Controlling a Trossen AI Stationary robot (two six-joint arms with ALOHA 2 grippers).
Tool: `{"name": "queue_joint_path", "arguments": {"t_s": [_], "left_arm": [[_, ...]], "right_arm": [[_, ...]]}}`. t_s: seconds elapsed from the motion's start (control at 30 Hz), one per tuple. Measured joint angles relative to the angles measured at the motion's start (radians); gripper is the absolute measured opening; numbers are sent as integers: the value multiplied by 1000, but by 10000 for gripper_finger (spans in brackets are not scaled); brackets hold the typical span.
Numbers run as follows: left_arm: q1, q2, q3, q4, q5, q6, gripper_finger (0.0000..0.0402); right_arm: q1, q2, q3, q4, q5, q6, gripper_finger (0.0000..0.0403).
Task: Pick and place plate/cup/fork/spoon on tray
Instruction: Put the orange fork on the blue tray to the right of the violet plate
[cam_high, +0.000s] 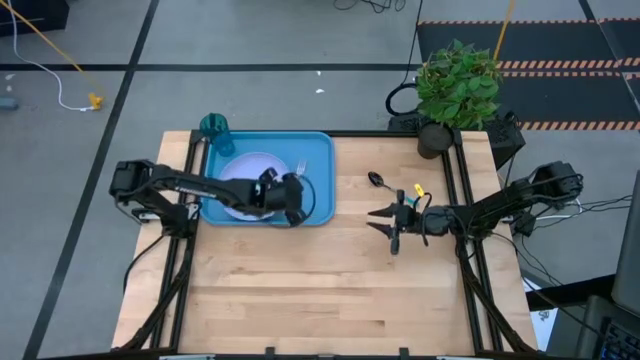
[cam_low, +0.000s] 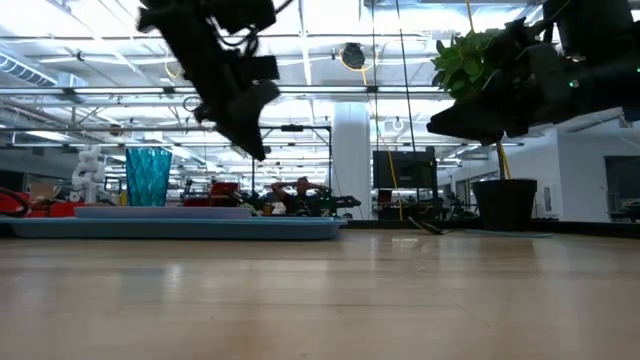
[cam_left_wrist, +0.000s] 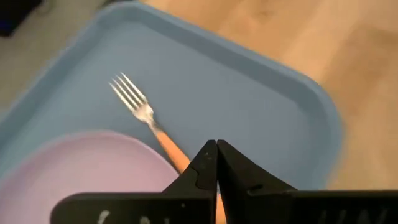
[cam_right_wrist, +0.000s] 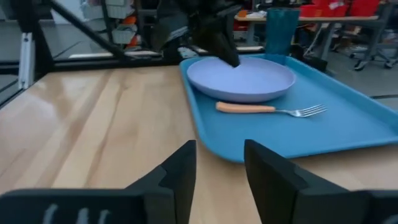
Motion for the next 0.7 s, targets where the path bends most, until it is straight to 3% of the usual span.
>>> {"name": "queue_joint_path", "arguments": {"t_s": [0.13, 0.3, 0.53, 0.7], "left_arm": [[96, 65, 59, -36, 34, 153, 5], [179, 208, 178, -111, 113, 273, 5], [246, 392, 377, -371, 133, 301, 5], [303, 437, 427, -365, 186, 302, 5]], "right_arm": [[-10, 0, 1, 21, -69, 6, 101], [-5, 0, 1, -2, -73, 5, 80], [-5, 0, 1, -24, -73, -33, 70], [-5, 0, 1, -31, -73, -81, 70]]}}
